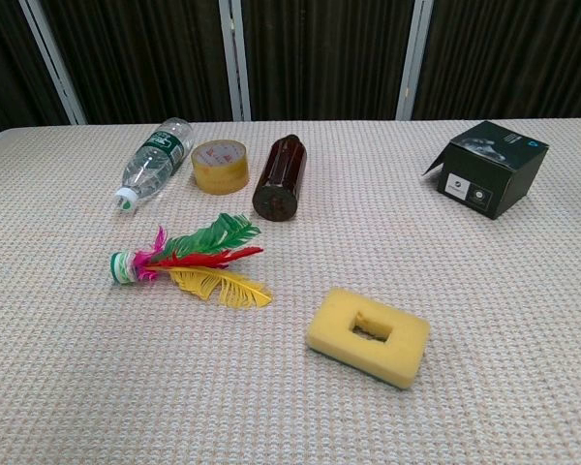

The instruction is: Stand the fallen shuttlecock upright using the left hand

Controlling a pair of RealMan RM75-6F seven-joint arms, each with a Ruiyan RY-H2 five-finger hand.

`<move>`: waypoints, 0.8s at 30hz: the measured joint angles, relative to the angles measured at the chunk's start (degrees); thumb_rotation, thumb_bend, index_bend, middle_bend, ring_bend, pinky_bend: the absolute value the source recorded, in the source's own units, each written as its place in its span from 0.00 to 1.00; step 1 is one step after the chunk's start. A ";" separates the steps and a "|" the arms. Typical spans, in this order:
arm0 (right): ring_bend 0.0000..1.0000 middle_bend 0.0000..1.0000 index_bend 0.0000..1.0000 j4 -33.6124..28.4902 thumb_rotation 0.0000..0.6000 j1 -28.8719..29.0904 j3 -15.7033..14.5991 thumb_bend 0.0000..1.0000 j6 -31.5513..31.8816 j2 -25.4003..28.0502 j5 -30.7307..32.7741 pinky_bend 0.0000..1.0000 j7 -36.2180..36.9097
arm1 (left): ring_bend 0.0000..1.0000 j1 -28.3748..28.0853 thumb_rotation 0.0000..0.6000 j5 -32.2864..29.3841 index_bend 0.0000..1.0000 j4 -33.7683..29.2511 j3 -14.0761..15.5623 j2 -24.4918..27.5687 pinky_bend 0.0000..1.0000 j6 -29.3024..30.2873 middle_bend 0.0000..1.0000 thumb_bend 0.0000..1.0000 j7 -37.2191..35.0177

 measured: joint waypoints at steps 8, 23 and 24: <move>0.00 0.00 0.00 0.45 1.00 -0.04 -0.46 0.09 0.04 0.12 -0.95 0.00 1.04 | 0.00 -0.71 1.00 -0.72 0.20 0.90 -0.20 -1.40 0.00 -1.45 0.00 0.15 0.89; 0.00 0.00 0.00 0.74 1.00 0.91 -0.41 0.09 -0.87 2.11 -2.09 0.00 8.63 | 0.00 -13.17 1.00 3.61 0.41 15.43 -2.00 -20.40 0.00 -12.38 0.00 0.24 -5.66; 0.00 0.00 0.00 0.84 1.00 1.09 -0.43 0.09 -1.18 2.26 -2.16 0.00 9.28 | 0.00 -13.87 1.00 3.92 0.42 15.97 -2.12 -21.42 0.00 -12.86 0.00 0.25 -5.87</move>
